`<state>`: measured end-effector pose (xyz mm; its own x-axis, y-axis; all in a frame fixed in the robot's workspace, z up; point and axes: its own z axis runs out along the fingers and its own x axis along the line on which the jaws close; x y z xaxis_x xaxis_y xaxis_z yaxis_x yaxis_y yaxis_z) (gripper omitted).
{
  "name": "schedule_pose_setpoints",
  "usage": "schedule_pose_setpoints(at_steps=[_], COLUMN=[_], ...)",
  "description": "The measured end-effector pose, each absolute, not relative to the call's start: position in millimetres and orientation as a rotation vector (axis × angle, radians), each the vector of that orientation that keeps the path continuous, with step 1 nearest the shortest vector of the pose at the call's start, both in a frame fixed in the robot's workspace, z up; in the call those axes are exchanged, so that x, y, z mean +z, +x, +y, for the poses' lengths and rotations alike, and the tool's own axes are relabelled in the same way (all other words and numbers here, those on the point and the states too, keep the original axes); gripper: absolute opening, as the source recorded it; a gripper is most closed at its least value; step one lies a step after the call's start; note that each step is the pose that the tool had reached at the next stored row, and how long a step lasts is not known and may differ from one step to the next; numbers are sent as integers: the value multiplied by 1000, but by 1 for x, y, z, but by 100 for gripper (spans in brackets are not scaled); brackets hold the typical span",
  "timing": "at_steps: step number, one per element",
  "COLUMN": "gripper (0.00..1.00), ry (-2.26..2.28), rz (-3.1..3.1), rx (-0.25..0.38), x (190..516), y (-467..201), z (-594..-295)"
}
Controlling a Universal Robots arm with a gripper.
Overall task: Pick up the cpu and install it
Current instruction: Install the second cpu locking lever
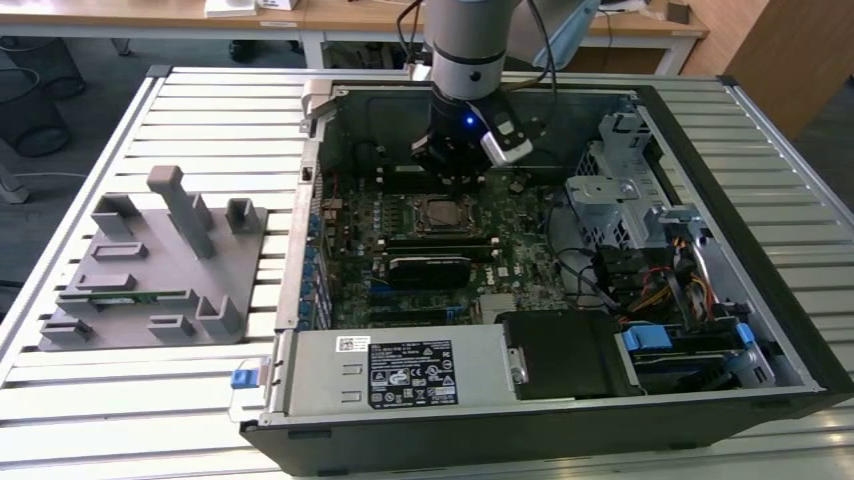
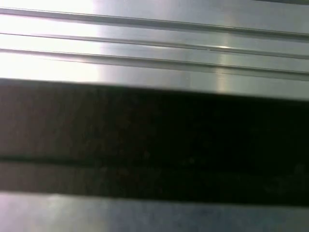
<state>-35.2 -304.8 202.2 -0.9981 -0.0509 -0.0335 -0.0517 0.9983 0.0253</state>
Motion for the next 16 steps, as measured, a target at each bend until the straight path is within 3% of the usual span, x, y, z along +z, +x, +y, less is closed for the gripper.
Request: schedule_pose_setpoints(at_steps=[16], gripper=[11], ry=[-80], rz=[3107], rx=[41], x=[202], y=[-35], z=[-311])
